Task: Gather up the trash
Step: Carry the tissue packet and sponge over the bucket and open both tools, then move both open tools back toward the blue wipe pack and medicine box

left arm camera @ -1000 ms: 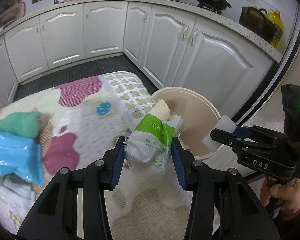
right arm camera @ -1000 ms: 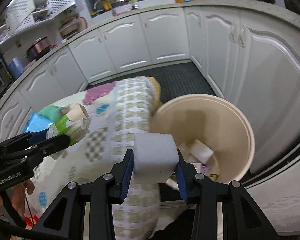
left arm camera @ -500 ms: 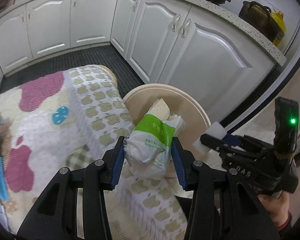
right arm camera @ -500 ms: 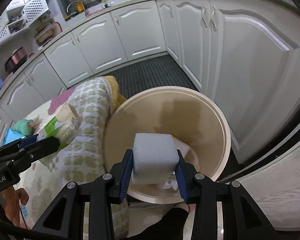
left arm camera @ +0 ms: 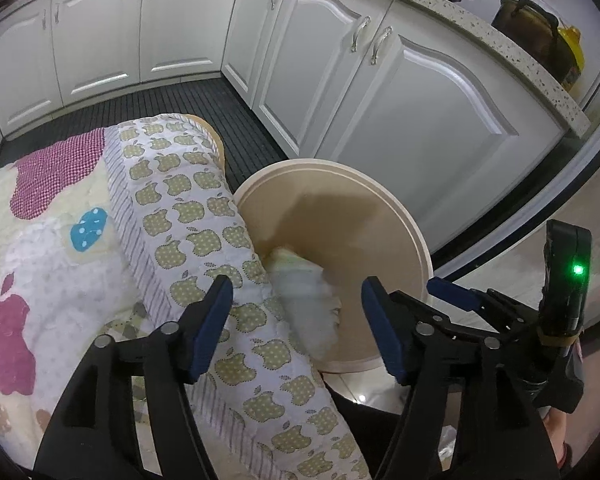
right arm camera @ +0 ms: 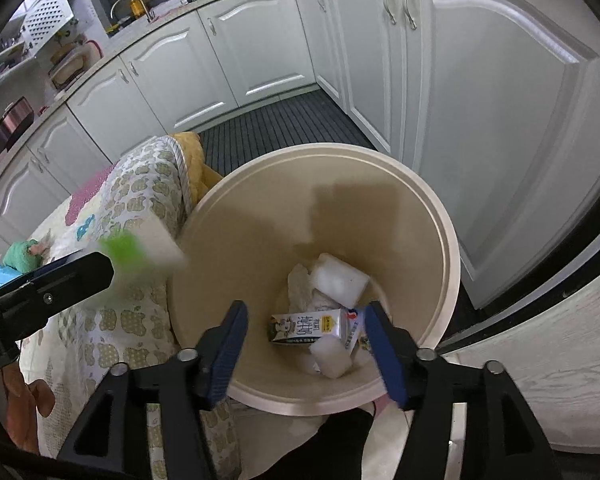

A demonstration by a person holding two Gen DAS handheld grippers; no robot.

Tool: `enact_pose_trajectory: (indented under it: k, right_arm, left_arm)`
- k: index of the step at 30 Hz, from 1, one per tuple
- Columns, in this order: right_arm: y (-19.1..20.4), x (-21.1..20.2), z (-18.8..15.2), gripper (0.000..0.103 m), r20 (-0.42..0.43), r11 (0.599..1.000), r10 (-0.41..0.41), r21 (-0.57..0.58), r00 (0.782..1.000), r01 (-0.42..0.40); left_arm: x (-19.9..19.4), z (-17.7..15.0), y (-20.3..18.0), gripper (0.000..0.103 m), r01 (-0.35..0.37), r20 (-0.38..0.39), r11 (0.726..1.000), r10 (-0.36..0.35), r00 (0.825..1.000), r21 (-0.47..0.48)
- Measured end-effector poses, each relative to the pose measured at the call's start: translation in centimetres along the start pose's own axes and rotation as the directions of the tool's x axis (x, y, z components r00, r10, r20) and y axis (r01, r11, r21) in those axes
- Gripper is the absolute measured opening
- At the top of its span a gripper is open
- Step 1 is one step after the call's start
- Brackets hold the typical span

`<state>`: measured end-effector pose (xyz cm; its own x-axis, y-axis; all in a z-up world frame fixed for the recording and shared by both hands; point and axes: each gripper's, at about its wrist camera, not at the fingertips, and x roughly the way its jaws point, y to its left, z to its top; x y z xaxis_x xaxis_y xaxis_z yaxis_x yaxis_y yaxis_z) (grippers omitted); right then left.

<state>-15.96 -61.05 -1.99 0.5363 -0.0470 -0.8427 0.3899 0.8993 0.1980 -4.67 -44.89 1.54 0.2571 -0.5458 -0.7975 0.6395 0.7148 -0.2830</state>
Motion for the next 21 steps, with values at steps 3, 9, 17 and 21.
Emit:
enact_pose_trajectory:
  k: [3,9,17,21]
  right_arm:
    - [0.0,-0.1,-0.2,0.063,-0.005,1.0,0.008,0.002,1.0,-0.008]
    - [0.8,-0.6,-0.2,0.065,0.001,1.0,0.006,-0.016,1.0,-0.006]
    - [2.1,-1.2,-0.4,0.067,0.008,0.999,0.014,-0.046,1.0,-0.013]
    - [3.2,-1.6,-0.6,0.067,0.01,0.998,0.02,-0.066,1.0,-0.02]
  left_arm:
    - [-0.1,-0.1,-0.1,0.067,-0.002,0.002,1.0,0.002,1.0,0.003]
    - [-1.0,-0.2,0.4,0.067,-0.013,0.018,1.0,0.013,1.0,0.0]
    - [-2.8,-0.9,1.4,0.067,-0.052,0.049,0.999,0.052,0.997,-0.002]
    - [-3.9,-1.5,2.3,0.067,-0.072,0.058,0.997,0.073,0.996,-0.024]
